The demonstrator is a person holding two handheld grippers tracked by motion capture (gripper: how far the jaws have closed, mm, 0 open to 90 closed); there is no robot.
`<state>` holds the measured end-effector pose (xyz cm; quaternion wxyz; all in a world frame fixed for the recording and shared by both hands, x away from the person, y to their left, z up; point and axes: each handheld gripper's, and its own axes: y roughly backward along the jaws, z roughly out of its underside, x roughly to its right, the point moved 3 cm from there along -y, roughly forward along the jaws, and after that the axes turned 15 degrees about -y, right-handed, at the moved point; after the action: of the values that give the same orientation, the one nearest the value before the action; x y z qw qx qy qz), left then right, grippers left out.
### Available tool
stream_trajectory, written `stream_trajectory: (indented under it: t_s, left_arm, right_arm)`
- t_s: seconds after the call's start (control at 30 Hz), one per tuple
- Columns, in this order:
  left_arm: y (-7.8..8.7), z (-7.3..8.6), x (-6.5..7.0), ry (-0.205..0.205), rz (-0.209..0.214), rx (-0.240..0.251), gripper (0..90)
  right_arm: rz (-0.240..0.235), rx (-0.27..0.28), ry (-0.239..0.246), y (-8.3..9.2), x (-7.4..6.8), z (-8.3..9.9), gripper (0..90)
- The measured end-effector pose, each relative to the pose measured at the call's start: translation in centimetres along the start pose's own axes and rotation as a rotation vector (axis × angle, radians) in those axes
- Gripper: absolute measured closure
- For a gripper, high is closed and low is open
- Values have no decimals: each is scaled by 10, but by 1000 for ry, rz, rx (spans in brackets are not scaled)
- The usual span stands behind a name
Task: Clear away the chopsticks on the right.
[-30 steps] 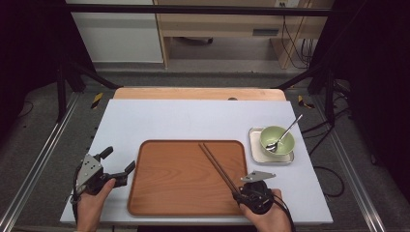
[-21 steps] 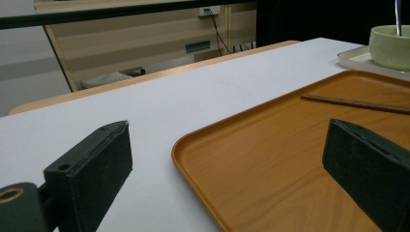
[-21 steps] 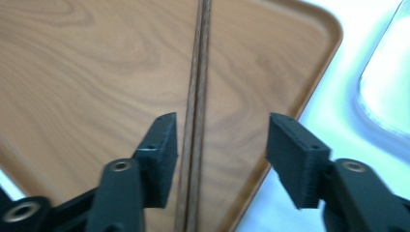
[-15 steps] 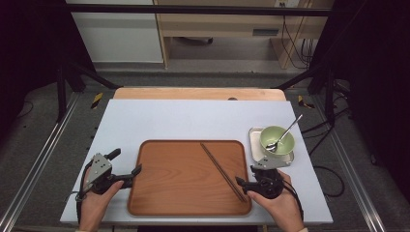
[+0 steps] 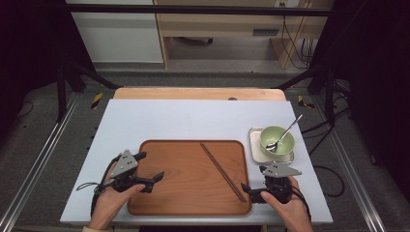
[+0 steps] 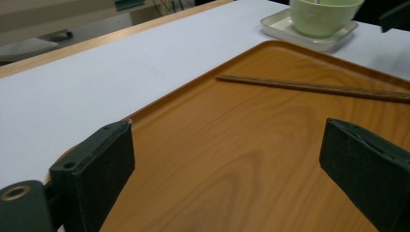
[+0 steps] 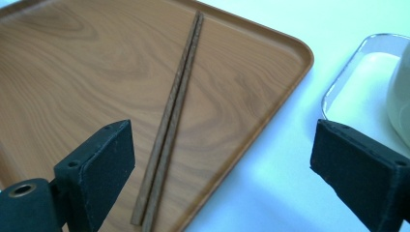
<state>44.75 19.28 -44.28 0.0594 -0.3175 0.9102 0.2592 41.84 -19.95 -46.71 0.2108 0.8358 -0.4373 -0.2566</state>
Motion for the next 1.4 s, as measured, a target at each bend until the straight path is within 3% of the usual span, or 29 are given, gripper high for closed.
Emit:
stream_trajectory:
  t_s: [0.13,0.27,0.37,0.53,0.6,0.67,0.8,0.9,1.03,1.13,1.23,1.4]
  left_arm:
    - [-18,-21,9,-44,41,-16,66]
    - [-35,-37,20,-73,66,-44,88]
    - [-46,-43,28,-74,74,-65,128]
    - [-57,-49,41,-107,99,-118,188]
    - [-60,-50,44,-129,97,-140,272]
    - [-62,-52,45,-124,101,-134,333]
    - [-69,-51,44,-137,111,-161,539]
    - [-77,-49,41,-134,129,-180,673]
    - [-90,-46,37,-121,116,-220,840]
    - [-100,-46,36,-93,132,-216,883]
    - [-112,-50,40,-112,136,-233,894]
    - [-136,-50,44,-110,154,-272,897]
  right_arm:
    - [36,8,14,3,5,4,134]
    - [38,76,-23,15,13,1,151]
    - [59,122,-8,20,16,3,141]
    - [75,150,-16,22,18,6,144]
    - [68,151,-28,20,19,6,148]
    - [56,145,-39,18,19,7,152]
    - [61,134,-43,14,20,8,153]
    - [64,124,-51,12,22,9,154]
    - [54,124,-59,13,24,9,157]
    - [60,123,-58,13,26,9,156]
    - [58,123,-65,13,27,9,155]
    - [57,120,-62,13,27,9,155]
